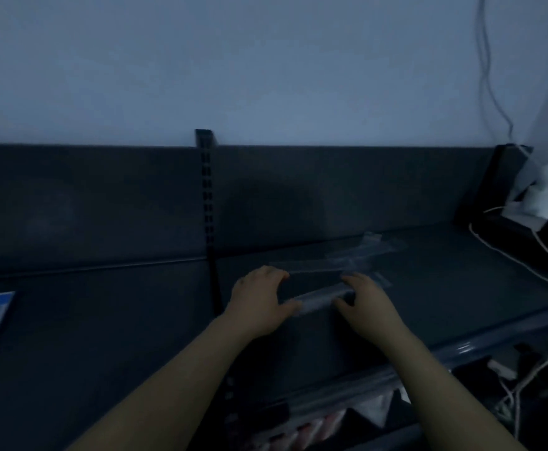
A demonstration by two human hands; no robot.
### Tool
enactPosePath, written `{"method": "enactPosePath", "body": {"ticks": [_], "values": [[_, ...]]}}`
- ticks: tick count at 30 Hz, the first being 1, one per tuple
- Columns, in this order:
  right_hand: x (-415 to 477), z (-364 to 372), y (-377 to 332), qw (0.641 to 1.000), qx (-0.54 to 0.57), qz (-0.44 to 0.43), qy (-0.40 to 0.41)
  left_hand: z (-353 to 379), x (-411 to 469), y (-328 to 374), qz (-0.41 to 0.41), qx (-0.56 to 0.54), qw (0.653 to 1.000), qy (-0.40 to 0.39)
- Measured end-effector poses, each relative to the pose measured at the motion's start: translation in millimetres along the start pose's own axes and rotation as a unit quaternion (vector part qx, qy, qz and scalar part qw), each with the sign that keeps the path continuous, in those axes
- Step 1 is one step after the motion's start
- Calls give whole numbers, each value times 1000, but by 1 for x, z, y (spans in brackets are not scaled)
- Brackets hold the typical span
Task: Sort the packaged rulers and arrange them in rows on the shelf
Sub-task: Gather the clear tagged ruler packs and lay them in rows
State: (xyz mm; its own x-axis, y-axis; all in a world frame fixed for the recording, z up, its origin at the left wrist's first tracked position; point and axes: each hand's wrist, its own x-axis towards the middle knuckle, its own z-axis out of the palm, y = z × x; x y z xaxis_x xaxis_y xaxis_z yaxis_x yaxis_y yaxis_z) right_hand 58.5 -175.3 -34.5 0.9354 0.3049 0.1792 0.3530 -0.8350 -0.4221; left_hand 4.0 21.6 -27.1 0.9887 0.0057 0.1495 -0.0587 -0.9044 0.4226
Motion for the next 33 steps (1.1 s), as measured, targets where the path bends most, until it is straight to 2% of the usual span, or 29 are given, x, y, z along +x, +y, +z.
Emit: {"method": "enactPosePath", "body": {"ticks": [3, 7, 9, 11, 14, 17, 19, 21, 24, 26, 29, 33], "values": [[12, -9, 45, 1000, 10, 12, 5, 27, 37, 17, -16, 92, 994, -60], [34, -20, 80, 997, 27, 49, -52, 46, 77, 19, -62, 114, 988, -80], [51, -24, 89, 994, 56, 42, -79, 51, 89, 18, -73, 111, 988, -76], [70, -27, 97, 994, 68, 24, -83, 58, 93, 15, -78, 91, 991, -52], [95, -28, 106, 995, 60, 9, -84, 66, 94, 9, -67, 51, 996, 38], [114, -19, 116, 995, -40, -45, -77, 68, 93, 4, -64, 22, 992, 105], [122, -14, 119, 988, -113, -77, -77, 69, 93, 4, -74, 24, 989, 124], [126, -12, 120, 984, -133, -95, -75, 71, 94, 3, -83, 27, 987, 135], [125, -12, 120, 988, -132, -79, -30, 72, 96, 3, -96, 20, 983, 152], [121, -13, 119, 984, -171, -52, 13, 73, 95, 0, -106, 17, 978, 177], [113, -17, 119, 972, -231, -27, 35, 73, 92, -3, -123, 6, 968, 220], [96, -27, 124, 974, -218, -15, 58, 69, 90, 2, -137, 17, 964, 228]]}}
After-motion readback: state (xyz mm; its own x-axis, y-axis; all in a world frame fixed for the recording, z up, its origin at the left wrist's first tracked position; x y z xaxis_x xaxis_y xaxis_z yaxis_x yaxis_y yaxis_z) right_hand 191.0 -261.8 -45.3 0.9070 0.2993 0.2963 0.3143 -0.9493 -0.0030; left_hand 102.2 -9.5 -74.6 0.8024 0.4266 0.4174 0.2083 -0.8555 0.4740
